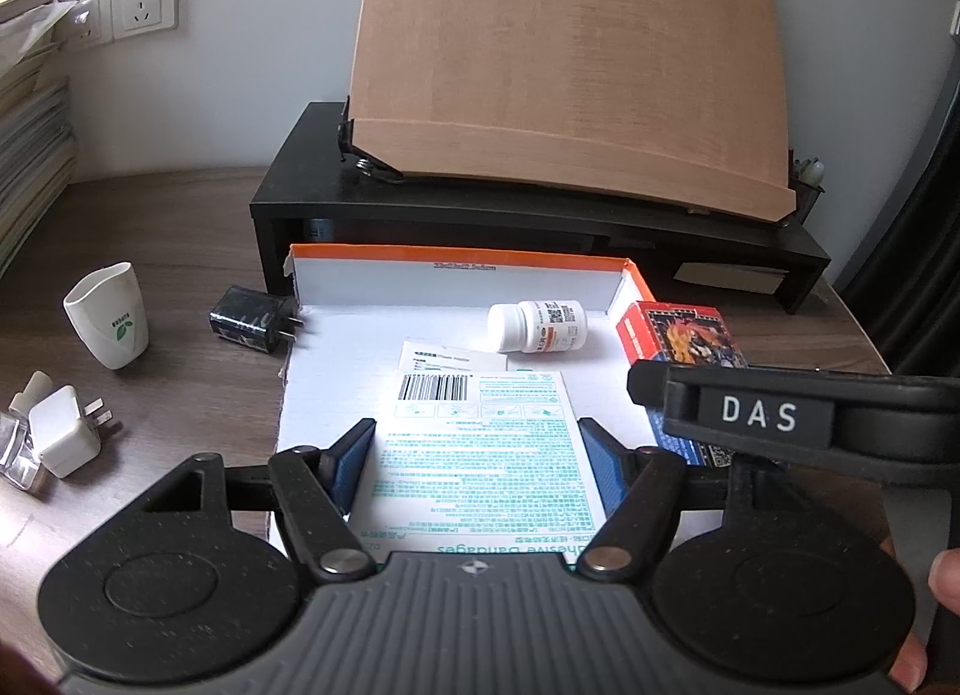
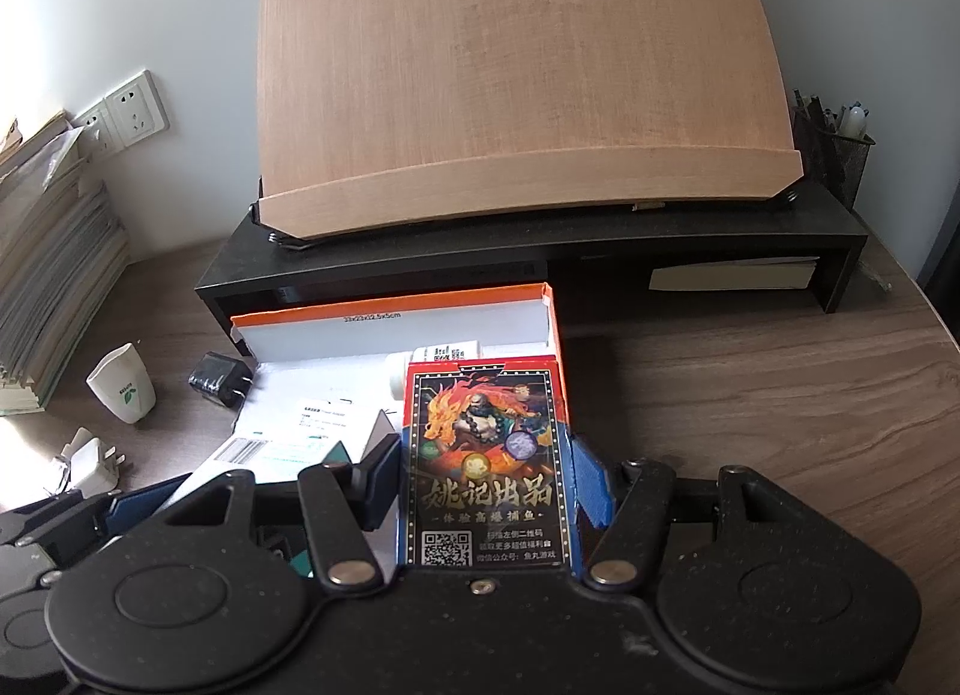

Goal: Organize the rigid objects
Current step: 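Hold the bandage box and card deck above the white box with both tools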

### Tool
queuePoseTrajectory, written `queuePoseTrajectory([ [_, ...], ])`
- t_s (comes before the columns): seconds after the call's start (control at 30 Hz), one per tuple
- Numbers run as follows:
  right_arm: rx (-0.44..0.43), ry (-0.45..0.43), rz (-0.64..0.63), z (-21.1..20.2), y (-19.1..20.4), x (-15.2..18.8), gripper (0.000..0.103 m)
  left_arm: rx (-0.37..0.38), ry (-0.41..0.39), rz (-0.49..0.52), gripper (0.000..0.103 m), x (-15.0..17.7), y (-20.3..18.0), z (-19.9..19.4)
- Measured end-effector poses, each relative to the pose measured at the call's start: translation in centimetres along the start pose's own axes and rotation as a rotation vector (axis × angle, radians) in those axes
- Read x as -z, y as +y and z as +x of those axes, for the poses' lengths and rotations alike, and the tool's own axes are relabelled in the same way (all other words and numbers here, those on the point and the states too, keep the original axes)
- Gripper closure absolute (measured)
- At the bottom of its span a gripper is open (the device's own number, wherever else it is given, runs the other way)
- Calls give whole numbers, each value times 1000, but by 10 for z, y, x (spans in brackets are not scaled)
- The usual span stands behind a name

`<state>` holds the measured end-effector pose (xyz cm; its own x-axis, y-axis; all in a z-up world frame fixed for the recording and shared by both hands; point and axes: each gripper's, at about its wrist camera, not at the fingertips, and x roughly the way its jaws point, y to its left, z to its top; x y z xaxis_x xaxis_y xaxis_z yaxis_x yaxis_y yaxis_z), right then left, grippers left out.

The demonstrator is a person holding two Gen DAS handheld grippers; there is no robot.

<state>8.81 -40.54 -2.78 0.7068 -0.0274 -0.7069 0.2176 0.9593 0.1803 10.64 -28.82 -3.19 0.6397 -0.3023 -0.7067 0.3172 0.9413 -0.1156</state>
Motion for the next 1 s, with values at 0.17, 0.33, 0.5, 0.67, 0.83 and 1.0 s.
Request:
queuePoseTrajectory([
  [0.17, -4, 8, -6, 3, 2, 0, 32, -3, 2, -2, 31, -2, 3, 1],
  [0.33, -5, 11, -4, 4, 1, 0, 32, -5, 4, 0, 31, -2, 5, 1],
  [0.5, -5, 14, 0, 5, 1, -2, 32, -11, 6, 5, 31, -3, 6, 1],
  [0.67, -6, 15, 1, 5, 1, -2, 32, -15, 12, 12, 31, -4, 6, 3],
  [0.83, -4, 25, 6, 7, -3, -2, 32, -16, 20, 16, 31, -5, 4, 5],
  [1.0, -10, 36, 6, 10, -4, -2, 32, -13, 22, 14, 31, -4, 4, 6],
])
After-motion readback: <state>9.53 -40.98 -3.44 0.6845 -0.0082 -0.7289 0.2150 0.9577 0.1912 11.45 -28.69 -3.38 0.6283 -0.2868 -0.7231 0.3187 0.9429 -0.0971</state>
